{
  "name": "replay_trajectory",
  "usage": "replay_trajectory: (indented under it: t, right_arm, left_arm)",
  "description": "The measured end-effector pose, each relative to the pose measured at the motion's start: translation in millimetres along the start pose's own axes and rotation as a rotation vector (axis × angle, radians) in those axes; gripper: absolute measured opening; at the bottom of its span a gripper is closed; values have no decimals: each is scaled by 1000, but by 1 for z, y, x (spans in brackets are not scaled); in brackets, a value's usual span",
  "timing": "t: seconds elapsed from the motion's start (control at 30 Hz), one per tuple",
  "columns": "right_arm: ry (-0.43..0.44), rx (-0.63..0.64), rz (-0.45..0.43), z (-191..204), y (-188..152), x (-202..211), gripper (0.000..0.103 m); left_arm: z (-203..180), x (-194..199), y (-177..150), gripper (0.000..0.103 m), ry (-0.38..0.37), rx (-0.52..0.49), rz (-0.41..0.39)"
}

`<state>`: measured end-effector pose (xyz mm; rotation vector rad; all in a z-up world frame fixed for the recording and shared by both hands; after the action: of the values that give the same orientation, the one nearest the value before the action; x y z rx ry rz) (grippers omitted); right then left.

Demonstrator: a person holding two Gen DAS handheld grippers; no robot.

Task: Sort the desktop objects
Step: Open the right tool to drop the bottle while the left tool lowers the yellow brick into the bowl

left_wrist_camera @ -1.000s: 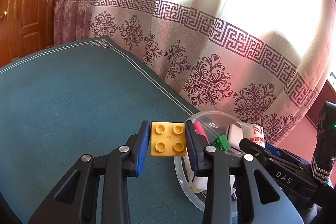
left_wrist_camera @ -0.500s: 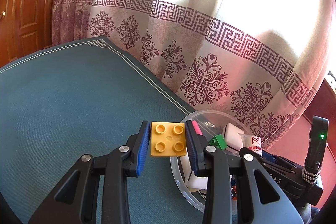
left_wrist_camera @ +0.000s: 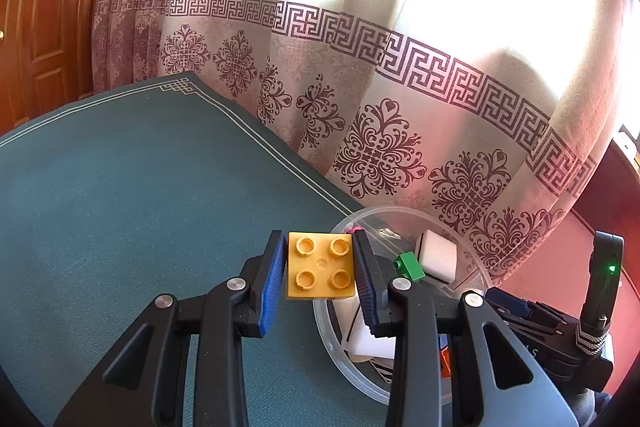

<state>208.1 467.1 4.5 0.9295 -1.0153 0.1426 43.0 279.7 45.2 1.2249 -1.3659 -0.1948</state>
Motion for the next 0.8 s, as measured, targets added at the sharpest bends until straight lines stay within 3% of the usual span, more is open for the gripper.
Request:
replay_trajectory:
  t: [0.4, 0.8]
  right_arm:
    - [48, -18, -22, -12, -2, 17, 57]
    - [83, 44, -53, -8, -5, 21, 57]
  left_arm:
    - [-34, 0, 6, 36, -59, -47, 24]
    - [-68, -40, 12, 36, -90, -67, 121]
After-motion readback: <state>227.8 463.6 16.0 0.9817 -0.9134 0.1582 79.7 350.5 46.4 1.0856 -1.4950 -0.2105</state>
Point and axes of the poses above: each gripper's, at about its wrist camera, not at the fingertips, and x roughly against the way its jaws point, z to its left, y to its top, the point moved 5 cm from there along -x, roughly the way its jaws point, and after that the axes turned 4 degrees about z, right-handed, at the moved point
